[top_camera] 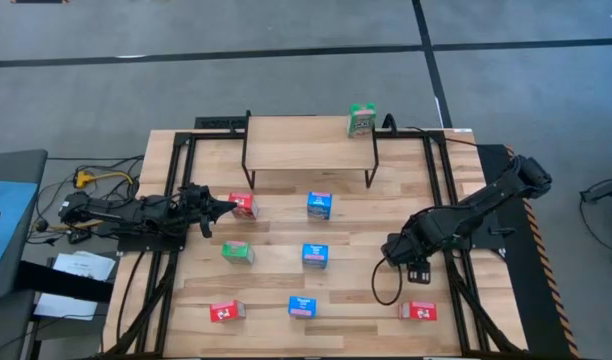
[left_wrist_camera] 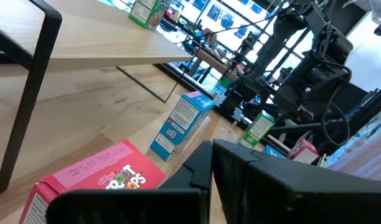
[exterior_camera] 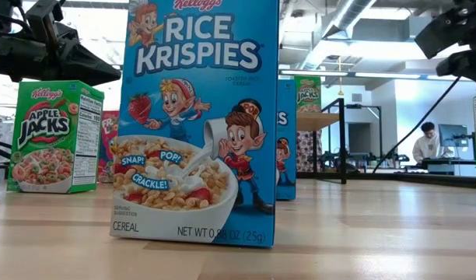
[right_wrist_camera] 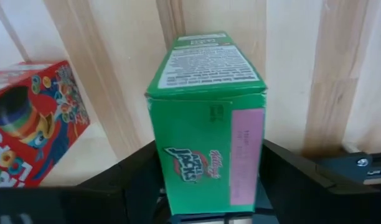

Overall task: Stack cereal on shelf
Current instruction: Put the right green cereal box on the shelf aligned with the other green cereal box

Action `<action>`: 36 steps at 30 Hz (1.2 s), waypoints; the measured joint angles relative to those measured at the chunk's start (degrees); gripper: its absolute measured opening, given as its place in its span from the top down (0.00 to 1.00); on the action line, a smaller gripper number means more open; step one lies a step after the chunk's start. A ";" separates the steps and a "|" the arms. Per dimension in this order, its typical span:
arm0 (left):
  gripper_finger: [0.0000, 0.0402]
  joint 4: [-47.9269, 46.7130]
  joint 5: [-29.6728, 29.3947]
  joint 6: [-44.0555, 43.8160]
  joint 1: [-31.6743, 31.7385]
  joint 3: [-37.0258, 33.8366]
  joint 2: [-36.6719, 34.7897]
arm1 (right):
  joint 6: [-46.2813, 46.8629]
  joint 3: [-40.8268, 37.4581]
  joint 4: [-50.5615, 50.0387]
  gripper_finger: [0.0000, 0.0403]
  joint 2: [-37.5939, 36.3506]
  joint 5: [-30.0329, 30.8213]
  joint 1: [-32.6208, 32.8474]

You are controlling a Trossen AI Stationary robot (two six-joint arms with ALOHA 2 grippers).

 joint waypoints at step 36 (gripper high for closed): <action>1.00 0.00 0.15 -0.15 0.00 -0.01 0.02 | -0.27 12.01 -5.03 0.57 0.00 -1.09 -9.02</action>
